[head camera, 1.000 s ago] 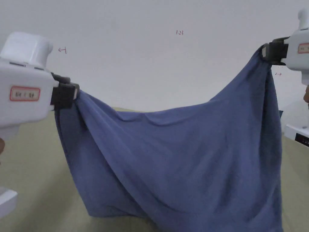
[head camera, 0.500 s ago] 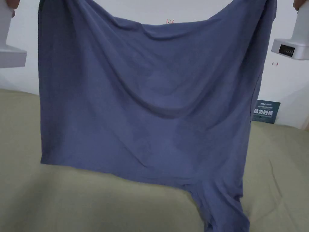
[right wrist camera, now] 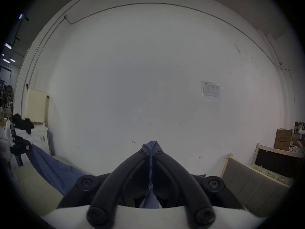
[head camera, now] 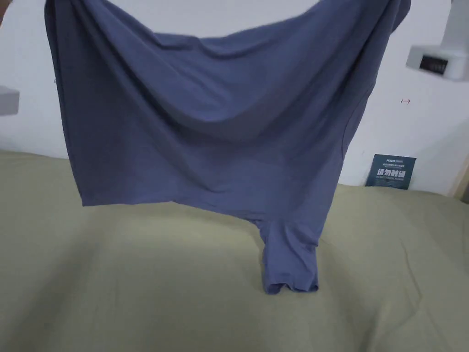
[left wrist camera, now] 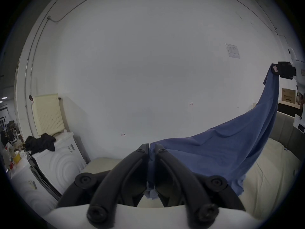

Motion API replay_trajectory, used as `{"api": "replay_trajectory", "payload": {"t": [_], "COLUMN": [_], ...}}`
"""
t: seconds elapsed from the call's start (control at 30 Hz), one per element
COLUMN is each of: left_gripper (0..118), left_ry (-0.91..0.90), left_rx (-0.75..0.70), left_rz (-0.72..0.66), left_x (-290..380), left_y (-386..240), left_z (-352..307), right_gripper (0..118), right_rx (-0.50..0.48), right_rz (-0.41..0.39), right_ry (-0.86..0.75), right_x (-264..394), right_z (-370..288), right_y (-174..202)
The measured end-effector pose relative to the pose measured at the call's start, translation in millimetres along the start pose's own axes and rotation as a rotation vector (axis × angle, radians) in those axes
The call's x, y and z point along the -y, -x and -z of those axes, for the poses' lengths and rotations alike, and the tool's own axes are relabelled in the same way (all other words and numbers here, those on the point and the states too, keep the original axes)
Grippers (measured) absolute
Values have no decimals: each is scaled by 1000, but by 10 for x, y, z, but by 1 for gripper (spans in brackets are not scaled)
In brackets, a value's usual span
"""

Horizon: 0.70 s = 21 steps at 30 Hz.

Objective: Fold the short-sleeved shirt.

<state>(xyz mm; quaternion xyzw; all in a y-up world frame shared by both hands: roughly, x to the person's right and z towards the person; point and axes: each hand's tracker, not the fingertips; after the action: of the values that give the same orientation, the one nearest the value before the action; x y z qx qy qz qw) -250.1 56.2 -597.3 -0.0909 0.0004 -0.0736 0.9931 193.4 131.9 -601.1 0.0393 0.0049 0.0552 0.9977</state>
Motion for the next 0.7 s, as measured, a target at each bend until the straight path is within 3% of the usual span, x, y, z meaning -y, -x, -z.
{"api": "replay_trajectory", "payload": {"t": [0.17, 0.33, 0.5, 0.57, 0.7], "left_gripper": [7, 7, 7, 7, 7], "left_ry": [81, 137, 191, 241, 277], "left_rx": [17, 83, 148, 177, 223], "left_rz": [73, 51, 81, 85, 109], "left_x": [471, 964, 1556, 1821, 2249], "left_y": [28, 148, 185, 189, 168], "left_z": [-444, -963, -1437, -1628, -1975], "right_gripper": [4, 4, 4, 4, 4], "right_rx": [-49, -87, -128, -115, -91], "right_rz": [-37, -38, 92, 92, 168], "right_ry": [135, 182, 259, 285, 371], "right_x": [434, 867, 1368, 1596, 2003], "right_z": [-538, -1204, -1838, -2058, -2424], "right_y": [9, -75, -223, -256, -344]}}
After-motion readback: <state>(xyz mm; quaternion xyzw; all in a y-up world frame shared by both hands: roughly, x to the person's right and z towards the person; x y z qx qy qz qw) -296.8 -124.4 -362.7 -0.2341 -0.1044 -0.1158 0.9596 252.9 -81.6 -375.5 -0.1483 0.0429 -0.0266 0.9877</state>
